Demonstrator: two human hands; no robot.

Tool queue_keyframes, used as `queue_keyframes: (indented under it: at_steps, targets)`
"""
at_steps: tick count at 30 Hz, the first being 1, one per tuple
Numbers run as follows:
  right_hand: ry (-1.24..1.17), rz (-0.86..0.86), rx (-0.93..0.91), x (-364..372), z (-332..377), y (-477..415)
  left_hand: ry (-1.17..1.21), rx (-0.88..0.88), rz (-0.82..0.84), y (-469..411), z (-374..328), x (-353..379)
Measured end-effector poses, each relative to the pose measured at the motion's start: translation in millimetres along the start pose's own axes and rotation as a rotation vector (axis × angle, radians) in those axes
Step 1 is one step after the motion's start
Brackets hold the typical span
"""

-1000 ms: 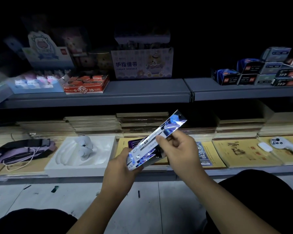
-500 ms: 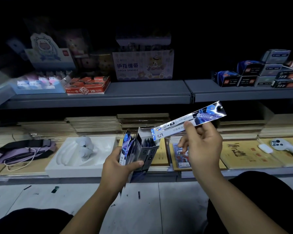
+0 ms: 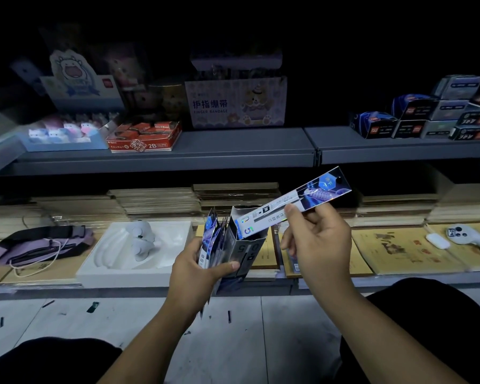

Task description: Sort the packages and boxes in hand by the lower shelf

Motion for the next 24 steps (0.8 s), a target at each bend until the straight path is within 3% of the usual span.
queue_keyframes:
  at_steps: [7, 14, 16, 20, 24]
  targets:
    - [0.091, 0.037, -0.004, 10, -13, 6, -0.034, 0.000, -0.014, 1, 0, 1]
    - [0.579, 0.013, -0.421, 12, -12, 5, -0.112, 0.043, -0.020, 1, -1, 3]
    - [0.663, 0.098, -0.381, 15, -19, 6, -0.122, 0.043, -0.014, 1, 0, 4]
    - [0.719, 0.284, -0.133, 19, -27, 6, -0.147, 0.058, -0.014, 0, 2, 5]
    - [0.484, 0.183, -0.128, 13, -14, 6, -0.171, 0.045, -0.031, 0, 2, 3]
Point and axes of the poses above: each hand's wrist, its own y-axis away from the middle knuckle, its own x-axis out of the palm, z = x × y, the point moved 2 cm from there along -y, towards the middle knuckle, and after that the axes turned 6 degrees about y, right-handed, at the moved point
